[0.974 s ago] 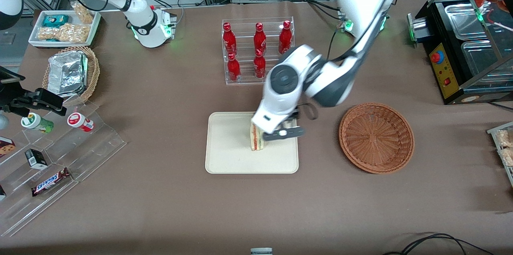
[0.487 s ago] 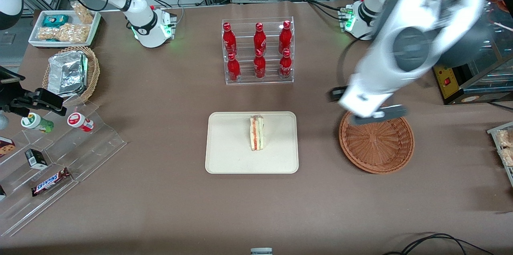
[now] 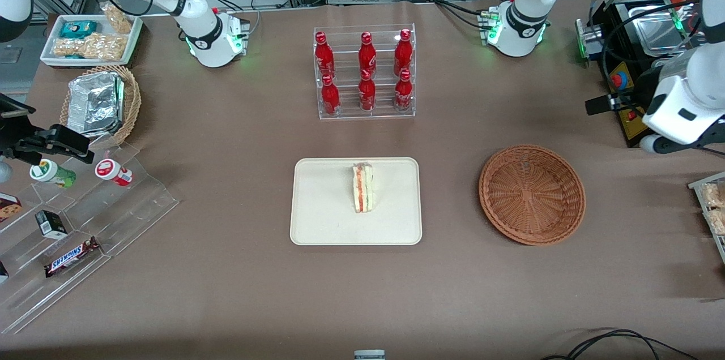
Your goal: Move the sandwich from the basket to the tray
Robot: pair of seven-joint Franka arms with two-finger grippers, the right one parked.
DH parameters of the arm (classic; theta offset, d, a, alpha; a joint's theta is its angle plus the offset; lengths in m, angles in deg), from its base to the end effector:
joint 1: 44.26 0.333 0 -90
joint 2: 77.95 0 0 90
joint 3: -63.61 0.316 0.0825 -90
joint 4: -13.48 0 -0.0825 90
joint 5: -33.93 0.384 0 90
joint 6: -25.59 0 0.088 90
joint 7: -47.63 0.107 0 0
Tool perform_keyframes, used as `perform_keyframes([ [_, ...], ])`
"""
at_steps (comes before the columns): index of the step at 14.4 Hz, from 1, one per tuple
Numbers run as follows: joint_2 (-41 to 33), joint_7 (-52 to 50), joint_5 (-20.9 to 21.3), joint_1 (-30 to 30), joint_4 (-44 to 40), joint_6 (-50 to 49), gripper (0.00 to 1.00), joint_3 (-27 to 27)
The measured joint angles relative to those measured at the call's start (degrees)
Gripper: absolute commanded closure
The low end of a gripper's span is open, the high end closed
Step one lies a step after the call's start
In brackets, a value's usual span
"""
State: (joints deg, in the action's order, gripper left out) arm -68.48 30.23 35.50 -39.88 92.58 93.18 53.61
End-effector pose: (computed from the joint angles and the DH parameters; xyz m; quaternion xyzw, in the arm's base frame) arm 0.5569 -0.0424 0.5930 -0.9782 -0.1023 0.1774 0.0352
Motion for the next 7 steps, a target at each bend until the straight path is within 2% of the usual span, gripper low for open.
perform_keyframes([
  [7,-4.60,10.86,1.64,2.21,3.07,1.70,0.00,-0.32],
])
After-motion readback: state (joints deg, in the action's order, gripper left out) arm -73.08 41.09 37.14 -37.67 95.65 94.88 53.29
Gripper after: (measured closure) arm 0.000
